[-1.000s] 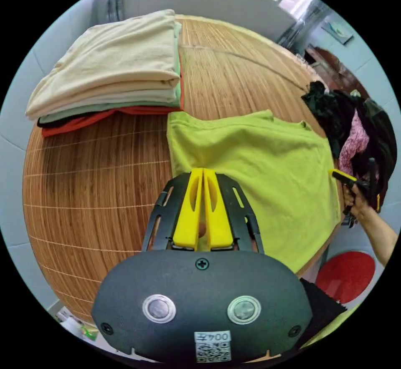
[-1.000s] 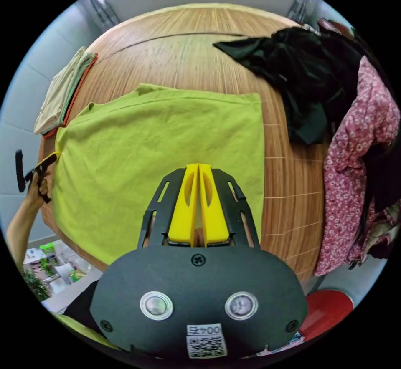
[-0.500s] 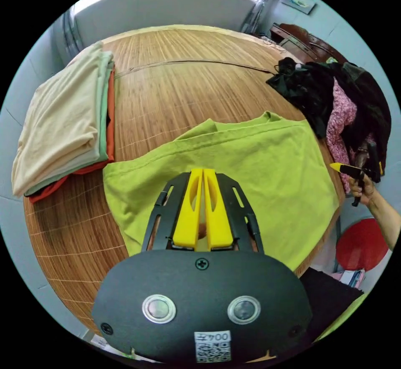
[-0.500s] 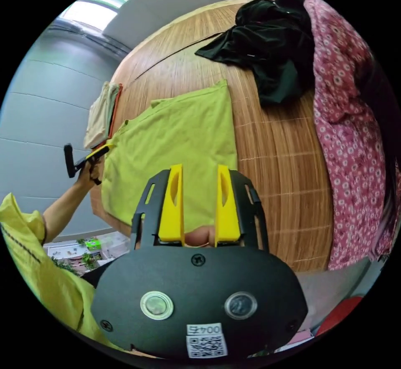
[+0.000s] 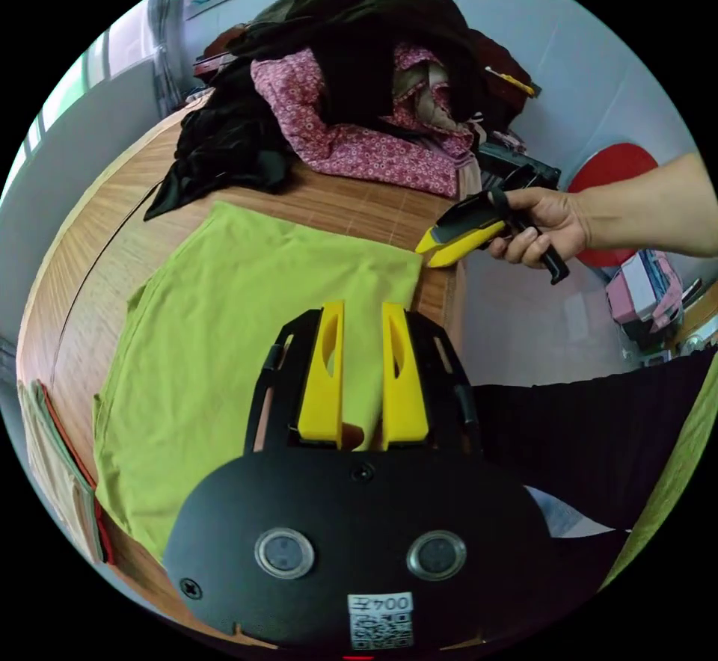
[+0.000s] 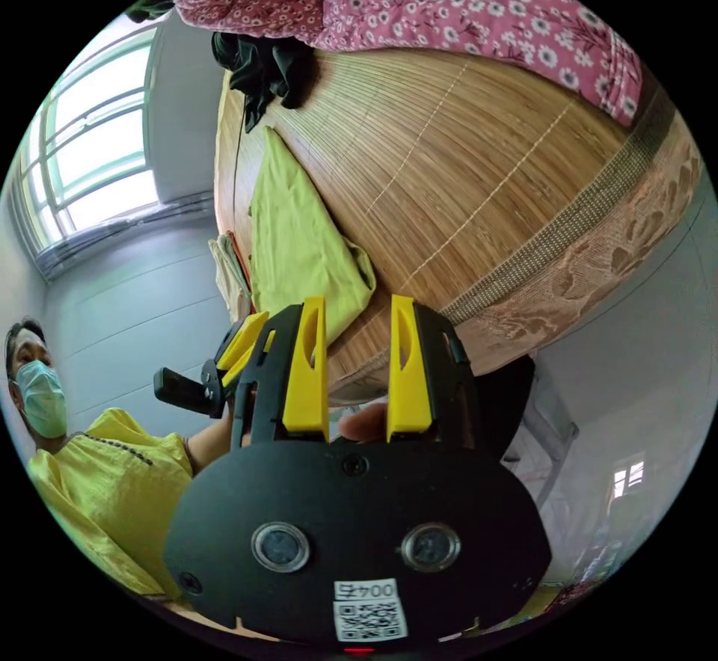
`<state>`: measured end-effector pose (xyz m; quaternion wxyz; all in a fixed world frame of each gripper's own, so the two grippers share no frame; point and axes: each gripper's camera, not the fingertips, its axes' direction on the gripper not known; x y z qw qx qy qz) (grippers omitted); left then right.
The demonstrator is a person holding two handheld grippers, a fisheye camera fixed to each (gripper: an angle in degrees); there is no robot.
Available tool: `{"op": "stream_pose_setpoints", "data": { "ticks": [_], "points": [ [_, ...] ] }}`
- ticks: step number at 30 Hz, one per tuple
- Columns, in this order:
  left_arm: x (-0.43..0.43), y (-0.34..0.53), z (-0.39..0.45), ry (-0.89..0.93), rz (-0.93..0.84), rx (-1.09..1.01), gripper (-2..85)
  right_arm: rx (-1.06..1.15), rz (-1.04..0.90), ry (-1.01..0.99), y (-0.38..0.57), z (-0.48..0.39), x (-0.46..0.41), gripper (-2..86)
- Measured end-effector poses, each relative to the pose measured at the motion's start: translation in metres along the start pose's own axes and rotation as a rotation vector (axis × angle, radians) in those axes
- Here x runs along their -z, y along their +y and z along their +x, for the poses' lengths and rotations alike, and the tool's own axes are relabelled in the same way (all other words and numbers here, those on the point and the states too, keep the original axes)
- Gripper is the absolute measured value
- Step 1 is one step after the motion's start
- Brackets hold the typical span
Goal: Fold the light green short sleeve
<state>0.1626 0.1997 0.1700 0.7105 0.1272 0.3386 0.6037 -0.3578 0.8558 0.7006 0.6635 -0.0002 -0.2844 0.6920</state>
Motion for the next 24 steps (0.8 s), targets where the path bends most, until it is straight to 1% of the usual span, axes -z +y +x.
{"op": "stream_pose_setpoints", "data": {
  "ticks": [3, 8, 11, 17, 19, 20, 22, 24],
  "points": [
    [-0.004, -0.026, 0.020, -0.002, -0.019, -0.036, 8.9, 0.010, 0.000, -0.019, -0.008, 0.012, 0.000, 10.1],
    [-0.016, -0.056, 0.059, -0.020, -0.087, -0.111, 9.5, 0.018, 0.002, 0.009, -0.017, 0.022, 0.003, 1.9],
    [-0.019, -0.070, 0.085, -0.077, -0.117, -0.151, 9.8, 0.030, -0.014, -0.040, -0.017, 0.010, 0.016, 0.6],
    [-0.018, -0.090, 0.133, -0.304, -0.167, -0.223, 7.9, 0.093, -0.085, -0.055, -0.020, -0.028, 0.037, 0.3],
    [-0.014, -0.092, 0.144, -0.429, -0.183, -0.193, 4.5, 0.117, -0.116, -0.051, -0.024, -0.037, 0.037, 0.8],
    [-0.013, -0.091, 0.145, -0.445, -0.181, -0.182, 3.4, 0.137, -0.133, -0.052, -0.027, -0.041, 0.038, 1.2],
    [0.000, -0.086, 0.144, -0.411, -0.165, -0.107, 2.0, 0.174, -0.144, -0.069, -0.033, -0.045, 0.044, 2.6],
    [0.014, -0.079, 0.140, -0.392, -0.127, -0.035, 1.4, 0.200, -0.152, -0.091, -0.043, -0.046, 0.054, 5.8]
  ]
}}
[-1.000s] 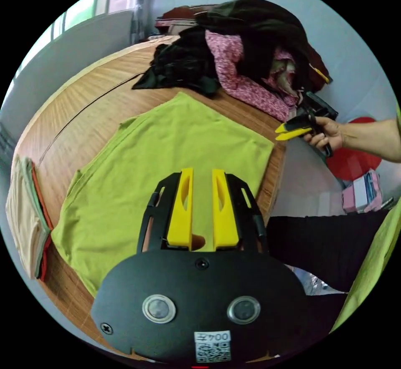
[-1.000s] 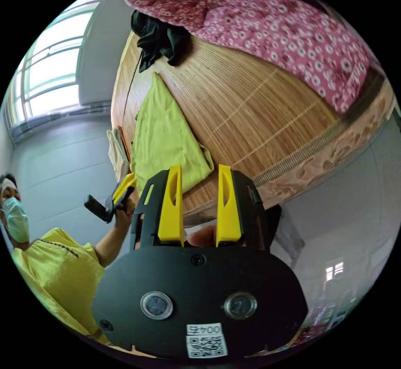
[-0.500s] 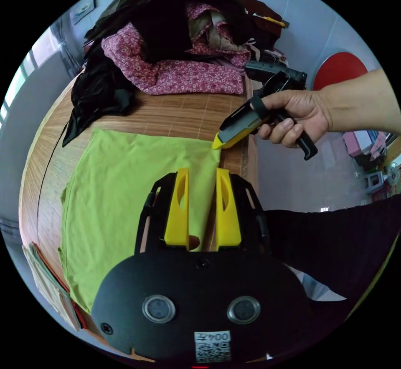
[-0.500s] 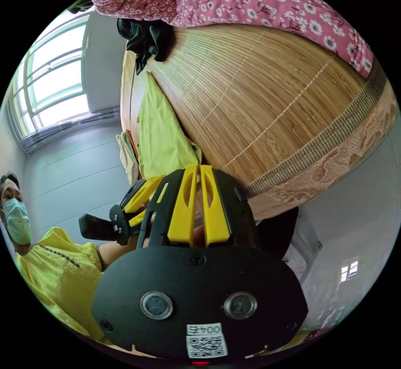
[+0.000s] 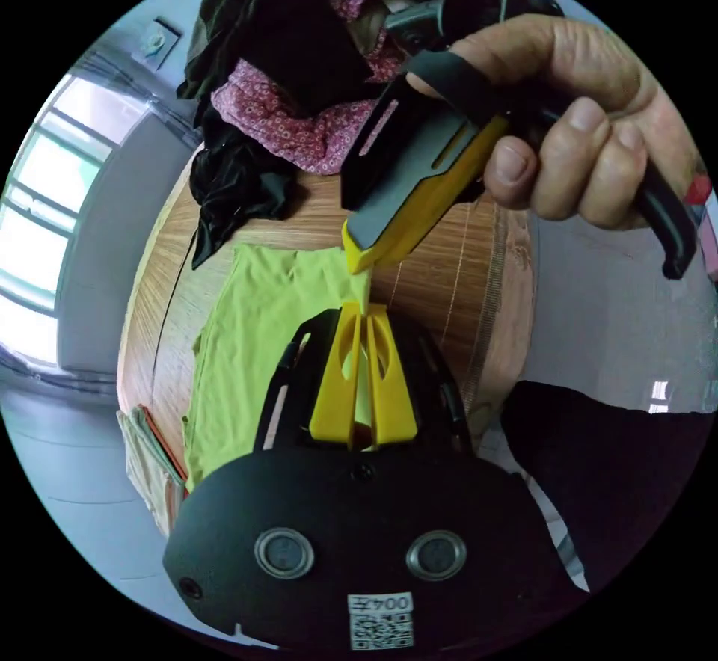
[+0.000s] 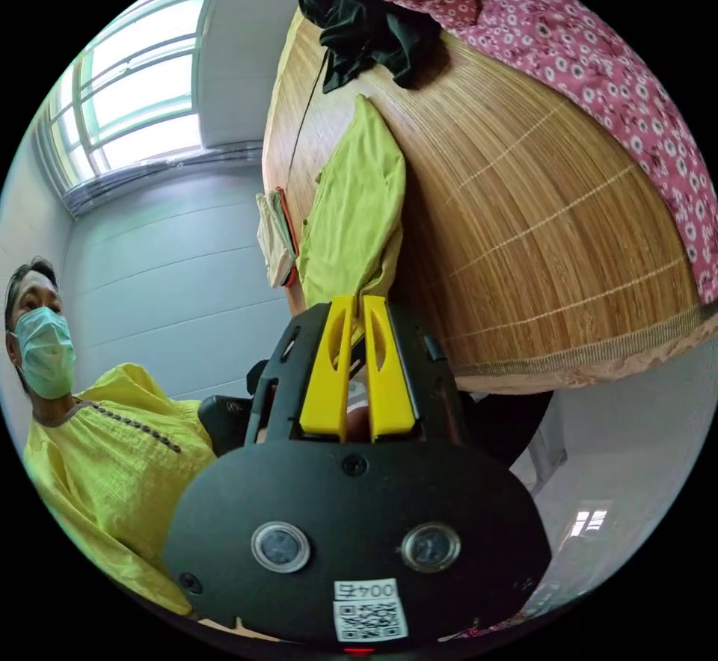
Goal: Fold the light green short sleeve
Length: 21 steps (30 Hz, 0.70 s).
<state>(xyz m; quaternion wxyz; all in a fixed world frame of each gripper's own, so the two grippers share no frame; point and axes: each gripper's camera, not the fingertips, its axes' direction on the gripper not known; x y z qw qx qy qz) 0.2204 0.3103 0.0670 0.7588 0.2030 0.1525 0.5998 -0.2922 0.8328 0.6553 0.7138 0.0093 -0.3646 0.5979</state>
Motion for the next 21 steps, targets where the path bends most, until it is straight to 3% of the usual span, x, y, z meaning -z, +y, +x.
{"op": "stream_pose_setpoints", "data": {
  "ticks": [2, 10, 15, 21],
  "points": [
    [0.010, 0.010, -0.009, 0.023, 0.021, 0.075, 1.1, -0.022, 0.009, -0.057, -0.018, 0.012, 0.015, 15.4],
    [0.022, 0.059, -0.016, 0.057, 0.065, 0.192, 0.7, -0.084, -0.119, -0.137, -0.121, 0.015, -0.008, 23.3],
    [0.016, 0.096, -0.014, 0.063, 0.094, 0.243, 0.7, -0.014, -0.207, -0.015, -0.190, -0.026, -0.038, 19.8],
    [0.003, 0.151, -0.015, 0.068, 0.128, 0.349, 0.6, 0.082, -0.387, 0.144, -0.242, -0.075, -0.071, 4.8]
  ]
}}
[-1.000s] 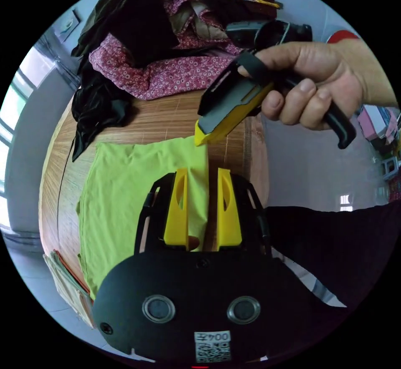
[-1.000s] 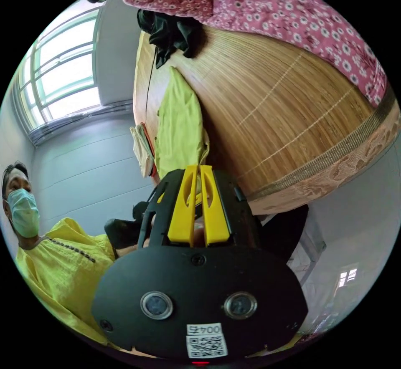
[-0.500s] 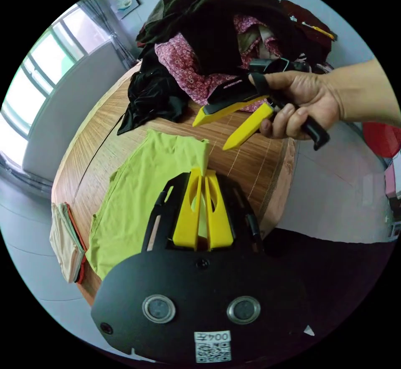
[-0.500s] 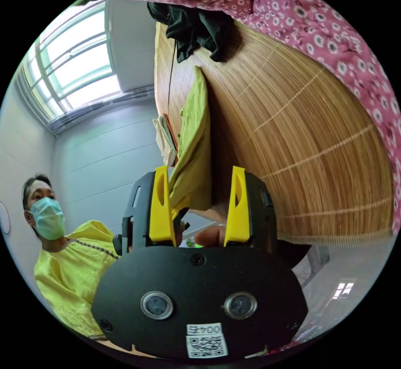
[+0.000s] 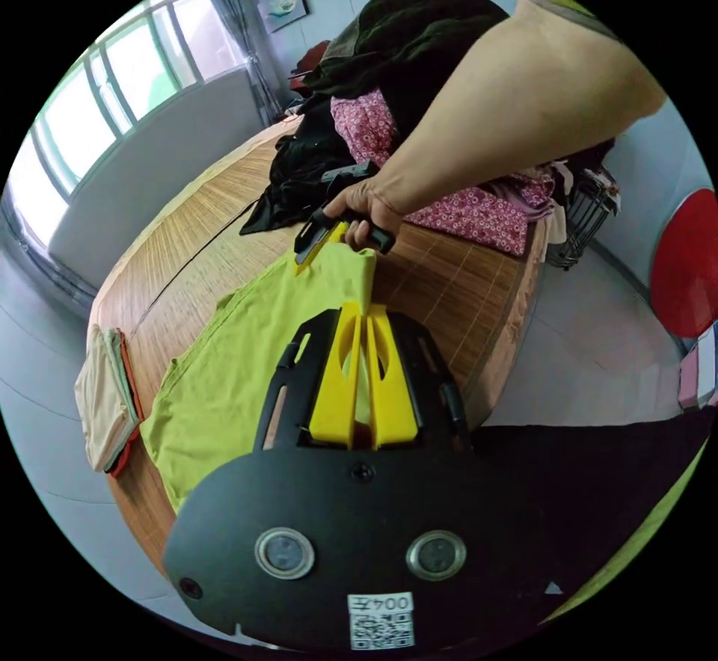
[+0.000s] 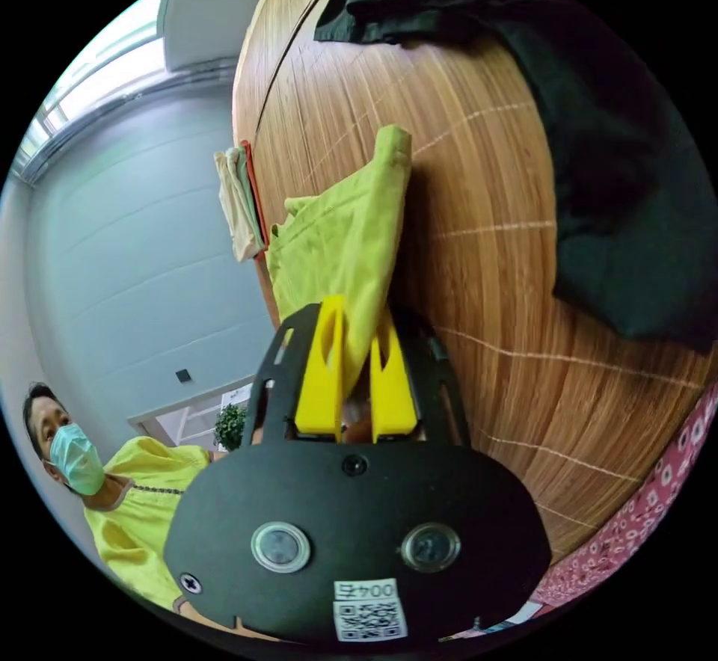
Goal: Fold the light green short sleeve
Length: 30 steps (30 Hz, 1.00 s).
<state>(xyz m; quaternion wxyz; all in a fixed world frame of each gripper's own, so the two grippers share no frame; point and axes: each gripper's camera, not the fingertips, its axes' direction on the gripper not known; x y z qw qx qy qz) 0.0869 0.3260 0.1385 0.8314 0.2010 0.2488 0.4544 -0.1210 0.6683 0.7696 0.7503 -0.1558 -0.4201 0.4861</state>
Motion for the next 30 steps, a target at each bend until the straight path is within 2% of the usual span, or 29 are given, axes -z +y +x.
{"op": "stream_pose_setpoints", "data": {
  "ticks": [4, 12, 17, 20, 23, 30],
  "points": [
    [0.004, 0.048, -0.044, 0.107, 0.054, 0.218, 0.4, -0.049, 0.009, -0.016, 0.002, -0.061, 0.006, 1.2],
    [0.040, 0.199, -0.142, 0.213, 0.184, 0.553, 0.4, -0.005, 0.071, 0.206, 0.036, -0.277, -0.035, 0.4],
    [0.030, 0.330, -0.208, 0.366, 0.252, 0.867, 0.4, 0.069, 0.083, 0.433, 0.051, -0.419, -0.140, 0.4],
    [0.002, 0.415, -0.240, 0.434, 0.295, 1.045, 0.5, 0.121, 0.083, 0.582, 0.051, -0.473, -0.218, 0.4],
    [-0.042, 0.494, -0.261, 0.560, 0.341, 1.198, 0.5, 0.147, 0.084, 0.755, 0.046, -0.504, -0.298, 0.3],
    [-0.132, 0.627, -0.281, 0.671, 0.419, 1.449, 0.7, 0.066, 0.119, 0.877, 0.040, -0.518, -0.414, 1.3]
  ]
}}
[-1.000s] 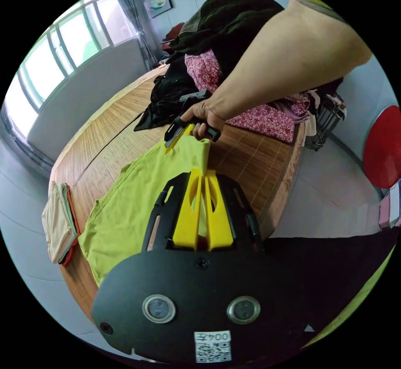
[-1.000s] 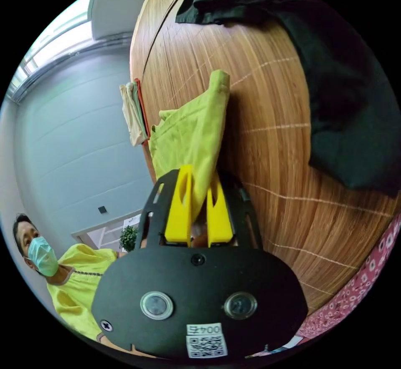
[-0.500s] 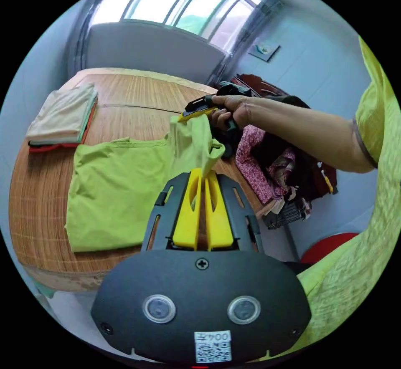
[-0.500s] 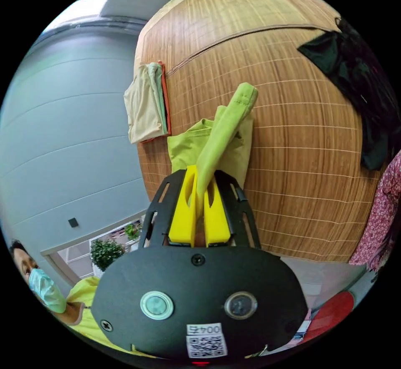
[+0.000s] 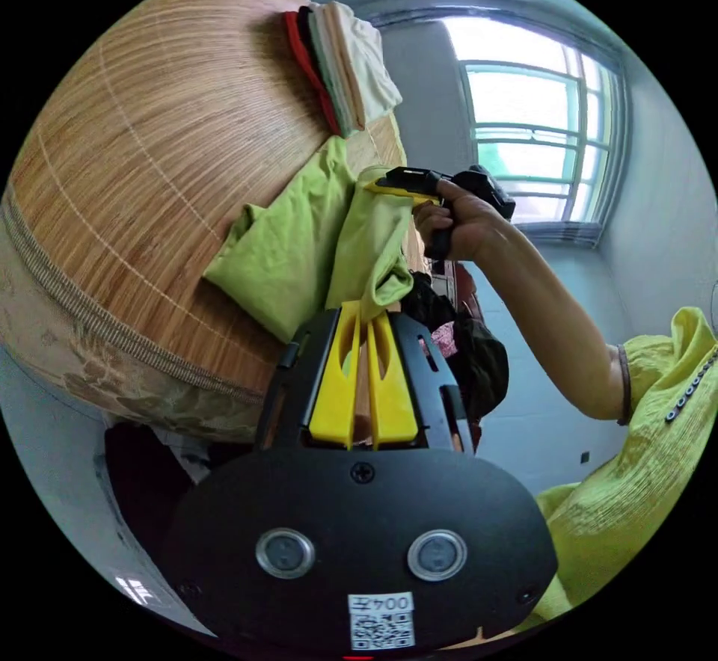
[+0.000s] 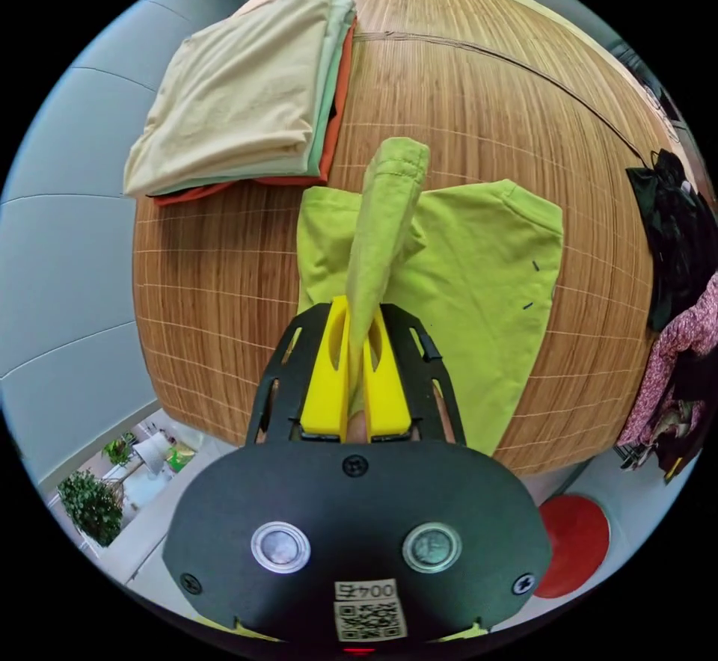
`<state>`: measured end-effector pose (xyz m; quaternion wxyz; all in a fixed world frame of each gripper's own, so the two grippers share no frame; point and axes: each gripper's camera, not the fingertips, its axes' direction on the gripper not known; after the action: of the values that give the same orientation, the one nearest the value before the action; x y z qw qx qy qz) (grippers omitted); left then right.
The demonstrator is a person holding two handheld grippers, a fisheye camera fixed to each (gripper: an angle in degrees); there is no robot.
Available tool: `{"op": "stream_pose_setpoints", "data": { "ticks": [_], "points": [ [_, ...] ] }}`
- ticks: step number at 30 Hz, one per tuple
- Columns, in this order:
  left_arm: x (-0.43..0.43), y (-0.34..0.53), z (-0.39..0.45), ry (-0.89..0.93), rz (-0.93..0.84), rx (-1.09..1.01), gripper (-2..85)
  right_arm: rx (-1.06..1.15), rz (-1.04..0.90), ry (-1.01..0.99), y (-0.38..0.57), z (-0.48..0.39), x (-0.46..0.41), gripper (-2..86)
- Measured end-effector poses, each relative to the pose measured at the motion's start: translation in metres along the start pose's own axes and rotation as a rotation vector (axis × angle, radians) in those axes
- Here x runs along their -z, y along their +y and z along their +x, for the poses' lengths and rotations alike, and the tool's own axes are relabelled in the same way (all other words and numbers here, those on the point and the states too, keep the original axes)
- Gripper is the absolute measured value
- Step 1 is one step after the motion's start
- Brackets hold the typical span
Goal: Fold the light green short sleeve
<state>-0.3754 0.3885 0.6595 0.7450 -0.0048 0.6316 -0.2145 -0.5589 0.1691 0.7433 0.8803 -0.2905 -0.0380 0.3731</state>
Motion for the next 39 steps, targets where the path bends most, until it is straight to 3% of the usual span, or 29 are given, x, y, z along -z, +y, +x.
{"op": "stream_pose_setpoints", "data": {
  "ticks": [4, 9, 18, 23, 27, 30, 33, 36, 39],
  "points": [
    [-0.003, -0.004, -0.066, 0.080, -0.015, 0.111, 0.8, -0.006, -0.019, 0.076, 0.007, -0.032, -0.019, 4.1],
    [0.002, -0.010, -0.118, 0.119, -0.046, 0.163, 1.1, 0.013, 0.057, 0.026, 0.023, -0.046, -0.008, 9.2],
    [0.049, -0.022, -0.154, -0.025, -0.086, 0.140, 0.4, 0.083, 0.408, -0.036, 0.101, 0.009, 0.092, 6.1],
    [0.009, -0.075, -0.110, -0.035, -0.184, -0.134, 0.3, 0.049, 0.280, -0.106, 0.177, 0.099, 0.082, 5.0],
    [-0.087, -0.131, -0.081, -0.133, -0.319, -0.384, 0.2, -0.028, 0.202, -0.123, 0.225, 0.136, 0.059, 5.1],
    [-0.141, -0.176, -0.099, -0.232, -0.313, -0.378, 0.2, -0.037, 0.163, -0.138, 0.246, 0.151, 0.036, 4.8],
    [-0.182, -0.210, -0.136, -0.375, -0.432, -0.295, 0.3, -0.034, 0.069, -0.167, 0.248, 0.168, -0.002, 3.8],
    [-0.180, -0.222, -0.153, -0.241, -0.401, -0.116, 0.2, -0.021, 0.058, -0.220, 0.251, 0.185, -0.013, 0.7],
    [-0.179, -0.226, -0.123, -0.170, -0.355, -0.255, 0.2, 0.004, 0.098, -0.255, 0.252, 0.196, 0.008, -0.4]
  ]
}}
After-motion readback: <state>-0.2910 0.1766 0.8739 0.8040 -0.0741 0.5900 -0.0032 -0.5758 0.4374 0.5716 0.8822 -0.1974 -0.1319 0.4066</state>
